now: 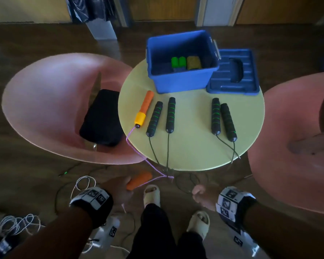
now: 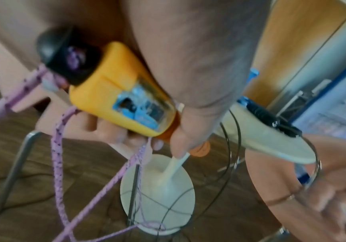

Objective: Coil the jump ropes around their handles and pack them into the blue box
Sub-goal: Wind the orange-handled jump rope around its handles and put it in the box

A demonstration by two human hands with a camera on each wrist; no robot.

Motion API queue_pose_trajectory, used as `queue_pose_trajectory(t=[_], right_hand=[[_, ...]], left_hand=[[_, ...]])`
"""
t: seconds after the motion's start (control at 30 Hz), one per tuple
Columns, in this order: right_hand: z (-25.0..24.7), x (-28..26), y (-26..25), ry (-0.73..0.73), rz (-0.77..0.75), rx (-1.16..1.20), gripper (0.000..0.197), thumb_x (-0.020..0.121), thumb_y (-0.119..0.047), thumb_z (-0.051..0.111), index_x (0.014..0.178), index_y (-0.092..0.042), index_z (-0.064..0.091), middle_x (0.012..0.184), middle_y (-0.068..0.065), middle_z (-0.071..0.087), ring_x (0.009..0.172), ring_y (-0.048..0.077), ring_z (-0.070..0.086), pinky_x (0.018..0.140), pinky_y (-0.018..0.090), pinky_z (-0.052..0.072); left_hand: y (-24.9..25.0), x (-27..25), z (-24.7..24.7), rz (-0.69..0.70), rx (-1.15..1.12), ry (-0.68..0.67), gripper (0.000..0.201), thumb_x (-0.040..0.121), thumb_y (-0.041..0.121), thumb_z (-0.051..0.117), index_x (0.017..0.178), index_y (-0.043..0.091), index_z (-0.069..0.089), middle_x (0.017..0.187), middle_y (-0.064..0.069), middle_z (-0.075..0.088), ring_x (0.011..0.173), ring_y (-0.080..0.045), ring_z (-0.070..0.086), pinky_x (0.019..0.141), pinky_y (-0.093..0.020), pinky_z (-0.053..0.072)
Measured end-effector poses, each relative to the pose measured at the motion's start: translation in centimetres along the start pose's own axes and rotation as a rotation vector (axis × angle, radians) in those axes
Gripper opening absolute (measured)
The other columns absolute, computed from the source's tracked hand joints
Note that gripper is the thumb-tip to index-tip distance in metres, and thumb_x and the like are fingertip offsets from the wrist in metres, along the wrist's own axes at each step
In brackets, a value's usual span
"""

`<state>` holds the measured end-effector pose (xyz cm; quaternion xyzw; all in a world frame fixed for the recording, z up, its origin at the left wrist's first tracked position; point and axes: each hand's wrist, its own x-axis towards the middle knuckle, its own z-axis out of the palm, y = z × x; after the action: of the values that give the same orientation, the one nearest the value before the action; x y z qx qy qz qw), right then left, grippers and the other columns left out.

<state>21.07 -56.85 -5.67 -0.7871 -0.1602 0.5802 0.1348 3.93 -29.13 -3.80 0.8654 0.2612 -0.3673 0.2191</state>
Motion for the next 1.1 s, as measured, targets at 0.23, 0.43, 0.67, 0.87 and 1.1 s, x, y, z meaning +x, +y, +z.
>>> queue_pose_trajectory(t=[0.23,0.43,0.67,0.87,1.1], right_hand=[[2.4,6.8,-1.8,0.103,0.050,0.059,0.046,0.093,-0.022,0.047,0.139,-0.023,0.051,0.135,0.002,0.059,0.118,0.018,0.059,0.104,0.037,0.046],[2.8,9.2,-4.0,0.033,0.102,0.129,0.051,0.099,0.001,0.043,0.148,-0.009,0.040,0.144,0.005,0.049,0.111,0.009,0.058,0.091,0.014,0.047],[1.5,9.1,-3.0,0.008,0.120,0.391,0.030,0.099,-0.032,0.057,0.125,-0.018,0.054,0.094,-0.001,0.059,0.072,0.005,0.054,0.041,0.004,0.037],[0.3,7.1,-1.1,0.062,0.015,0.637,0.024,0.095,-0.027,0.065,0.087,-0.004,0.061,0.070,0.006,0.060,0.053,0.012,0.054,0.053,0.024,0.043],[-1.9,1.3,3.6,-0.005,0.139,0.752,0.048,0.096,-0.040,0.058,0.107,0.006,0.058,0.052,0.007,0.057,0.034,0.015,0.046,0.038,0.020,0.031]], left_hand=[[3.8,7.6,1.3,0.149,0.143,-0.111,0.041,0.091,0.048,0.054,0.130,0.034,0.050,0.116,0.007,0.065,0.102,-0.018,0.062,0.085,-0.026,0.043],[5.5,11.6,2.5,0.246,0.249,-0.240,0.023,0.088,0.045,0.053,0.110,0.040,0.051,0.107,0.008,0.053,0.109,-0.020,0.054,0.099,-0.041,0.043],[5.9,13.1,2.6,0.240,0.225,-0.236,0.040,0.078,0.058,0.052,0.116,0.045,0.060,0.075,0.011,0.058,0.082,-0.017,0.061,0.083,-0.029,0.051],[6.8,11.2,2.6,0.284,0.116,-0.160,0.034,0.092,0.047,0.057,0.123,0.034,0.061,0.102,0.007,0.063,0.110,-0.018,0.059,0.098,-0.030,0.042],[4.3,7.6,3.0,0.168,-0.208,-0.146,0.036,0.095,0.037,0.056,0.131,0.032,0.056,0.128,0.008,0.062,0.109,-0.006,0.059,0.094,-0.023,0.046]])
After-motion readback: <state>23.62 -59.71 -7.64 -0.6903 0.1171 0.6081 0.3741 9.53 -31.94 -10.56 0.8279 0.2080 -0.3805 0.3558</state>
